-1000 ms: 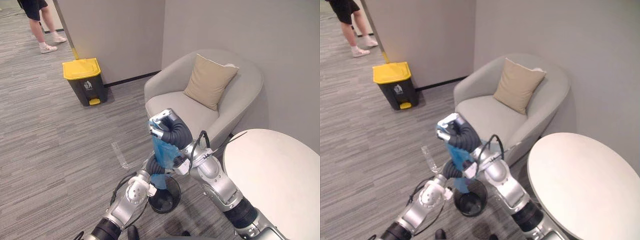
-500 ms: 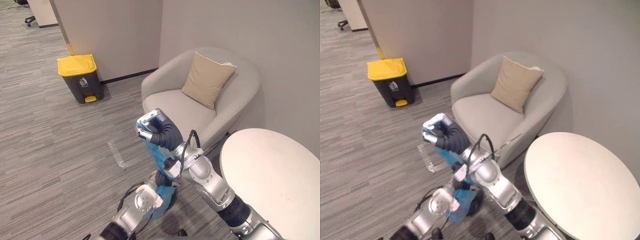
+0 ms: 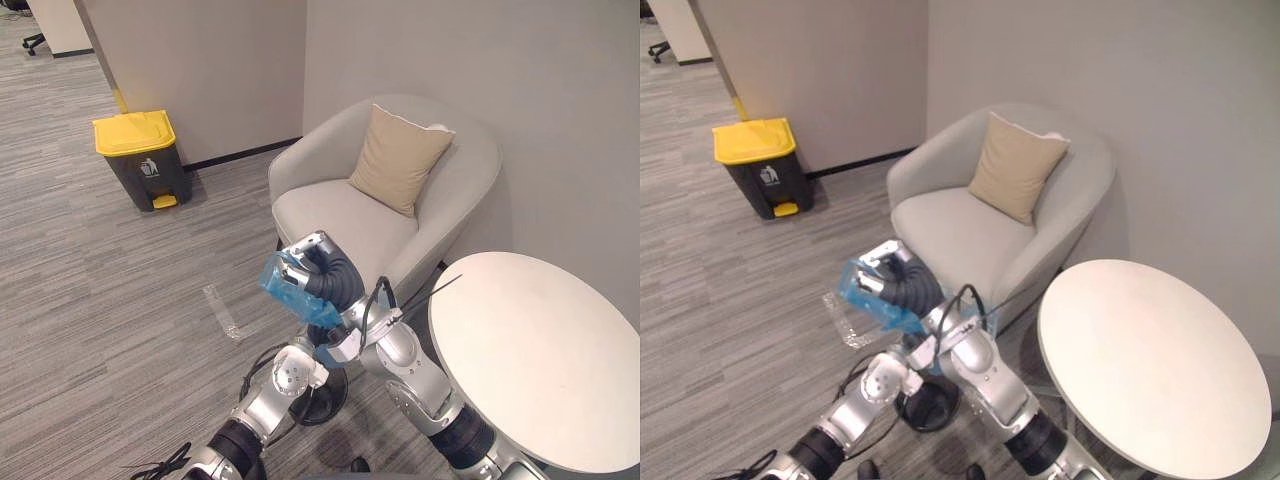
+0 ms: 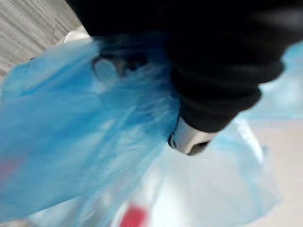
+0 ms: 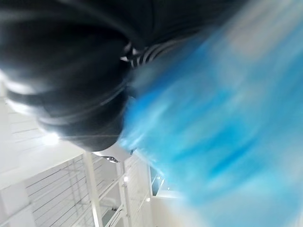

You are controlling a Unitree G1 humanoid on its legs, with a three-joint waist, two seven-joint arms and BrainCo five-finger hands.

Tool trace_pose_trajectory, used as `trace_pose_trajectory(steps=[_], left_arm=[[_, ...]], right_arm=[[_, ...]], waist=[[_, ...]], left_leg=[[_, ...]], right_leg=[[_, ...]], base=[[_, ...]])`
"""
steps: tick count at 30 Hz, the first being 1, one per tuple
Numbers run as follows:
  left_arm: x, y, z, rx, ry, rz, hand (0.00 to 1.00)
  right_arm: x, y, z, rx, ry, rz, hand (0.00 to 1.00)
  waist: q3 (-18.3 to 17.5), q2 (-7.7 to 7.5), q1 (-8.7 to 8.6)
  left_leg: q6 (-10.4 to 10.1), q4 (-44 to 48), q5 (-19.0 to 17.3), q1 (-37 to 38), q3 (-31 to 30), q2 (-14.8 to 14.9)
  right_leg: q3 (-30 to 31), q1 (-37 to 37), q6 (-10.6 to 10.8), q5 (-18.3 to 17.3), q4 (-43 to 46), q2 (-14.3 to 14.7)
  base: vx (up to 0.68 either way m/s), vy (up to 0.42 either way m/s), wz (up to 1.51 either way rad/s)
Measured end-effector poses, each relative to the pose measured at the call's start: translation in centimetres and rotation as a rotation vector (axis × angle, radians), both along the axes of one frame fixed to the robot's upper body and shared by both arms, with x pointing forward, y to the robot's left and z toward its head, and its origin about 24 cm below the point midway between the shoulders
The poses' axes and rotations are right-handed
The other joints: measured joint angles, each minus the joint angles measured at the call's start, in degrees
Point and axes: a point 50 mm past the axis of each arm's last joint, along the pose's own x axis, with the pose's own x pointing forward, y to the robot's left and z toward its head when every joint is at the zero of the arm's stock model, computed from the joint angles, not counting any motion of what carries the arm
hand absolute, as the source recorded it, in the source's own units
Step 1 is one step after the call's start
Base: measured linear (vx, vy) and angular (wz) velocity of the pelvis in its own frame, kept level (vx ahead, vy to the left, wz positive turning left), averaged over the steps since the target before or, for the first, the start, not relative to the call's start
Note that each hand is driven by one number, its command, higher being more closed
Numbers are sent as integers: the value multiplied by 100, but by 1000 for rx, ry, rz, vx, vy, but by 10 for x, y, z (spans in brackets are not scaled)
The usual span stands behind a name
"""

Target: Gather rubbish on tea table into small bin, then transfer packed bag to large trash can.

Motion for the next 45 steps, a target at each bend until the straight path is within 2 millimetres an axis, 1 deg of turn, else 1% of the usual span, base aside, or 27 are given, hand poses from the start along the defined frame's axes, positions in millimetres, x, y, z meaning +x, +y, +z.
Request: trace_pose_trajectory(steps=[4,7,9,12,15,19,23,25,26,28,29,31,32,33,34,36,37,39,40,43,45], left_arm=[[-2,8,0,-38,8,46,100],[-4,17,-3,-45,25,86,100],[-6,21,-4,-62,35,106,100],[-9,31,0,-83,16,149,100],[-13,44,2,-97,5,200,100],[-22,58,-8,-105,49,257,100],[-36,70,-19,-139,109,322,100],[-43,81,-23,-196,141,393,100],[-44,82,-23,-199,142,397,100],[-52,96,-29,-229,173,466,100],[-54,99,-31,-237,184,480,100],[-60,110,-41,-251,236,522,100],[-62,114,-45,-252,257,535,100],[-67,119,-53,-251,295,561,100],[-69,123,-58,-246,316,574,100],[-81,134,-75,-234,401,629,100],[-85,137,-80,-230,427,645,100],[-101,143,-99,-214,533,680,100],[-108,144,-106,-207,576,695,100],[-127,148,-122,-186,683,738,100],[-135,149,-130,-175,732,752,100]], right_arm=[[0,-9,-11,-20,32,-48,0],[4,-15,-19,-77,29,-98,0],[4,-23,-24,-125,19,-156,0],[8,-42,-29,-221,-25,-282,0],[8,-67,-35,-348,-78,-452,0],[3,-95,-46,-482,-107,-619,0],[-3,-114,-57,-535,-68,-732,0],[-8,-129,-66,-514,11,-820,0],[-8,-129,-66,-513,16,-824,0],[-12,-147,-95,-510,186,-898,0],[-13,-150,-104,-507,241,-909,0],[-19,-161,-135,-479,437,-930,0],[-22,-164,-145,-476,495,-932,0],[-28,-168,-162,-479,590,-929,0],[-31,-169,-172,-487,640,-921,0],[-44,-172,-202,-516,805,-883,0],[-48,-173,-210,-525,847,-874,0],[-63,-175,-233,-546,986,-850,0],[-68,-176,-241,-559,1036,-841,0],[-77,-175,-256,-592,1132,-810,0],[-83,-175,-263,-607,1175,-801,0]], waist=[[1,-4,-10],[6,-15,-13],[2,-40,-9],[11,-65,-9],[15,-68,4],[32,-44,4],[46,-19,3],[75,25,-3],[77,28,-3],[83,54,-5],[86,58,-2],[122,111,9],[136,129,8],[150,158,13],[159,172,12],[183,208,50],[192,220,62],[229,264,77],[263,268,82],[368,280,136],[386,285,167]], left_leg=[[0,0,0,3,-5,1],[0,0,0,5,-4,0],[-1,0,-1,5,-12,-1],[5,0,4,25,-24,-19],[2,-1,-1,66,-29,-30],[-50,-2,-46,69,-37,-26],[-62,-1,-58,69,-50,-24],[-64,-1,-59,69,-103,-26],[-64,-1,-59,69,-106,-26],[-82,0,-72,70,-146,-18],[-85,0,-74,71,-147,-17],[-78,0,-86,74,-182,-25],[-76,0,-89,87,-204,-31],[-76,0,-100,105,-246,-39],[-79,0,-102,110,-274,-44],[-88,0,-113,111,-304,-47],[-90,0,-116,110,-309,-48],[-96,1,-132,142,-400,-65],[-94,1,-141,193,-418,-68],[-110,0,-195,340,-428,-73],[-116,0,-217,373,-432,-78]], right_leg=[[-7,6,1,-1,-3,-1],[-11,8,3,-1,-6,-3],[-19,18,3,-1,-12,-4],[-37,41,12,-15,5,-8],[-44,70,16,-50,32,-17],[-76,74,-32,-94,44,-17],[-111,80,-48,-105,43,-18],[-165,110,-64,-125,43,-20],[-168,113,-65,-126,42,-20],[-214,151,-65,-128,18,-25],[-217,153,-62,-127,16,-25],[-270,197,-62,-128,-20,-33],[-289,236,-61,-127,-50,-38],[-329,299,-60,-128,-96,-44],[-351,330,-54,-135,-111,-47],[-392,368,-50,-139,-150,-50],[-401,382,-47,-137,-166,-51],[-493,484,-16,-149,-185,-64],[-501,555,-16,-157,-187,-64],[-505,702,-16,-223,-183,-65],[-506,732,-19,-258,-174,-69]], base=[[0,0,0],[0,0,0],[3,-3,2],[0,0,3],[0,0,0],[0,0,0],[5,-2,1],[45,-22,9],[51,-22,11],[39,-16,7],[46,-20,2],[46,-20,8],[33,-11,16],[30,-8,16],[45,-11,19],[47,-14,9],[47,-17,9],[61,-19,19],[73,-21,12],[49,-14,4],[42,-13,1]])
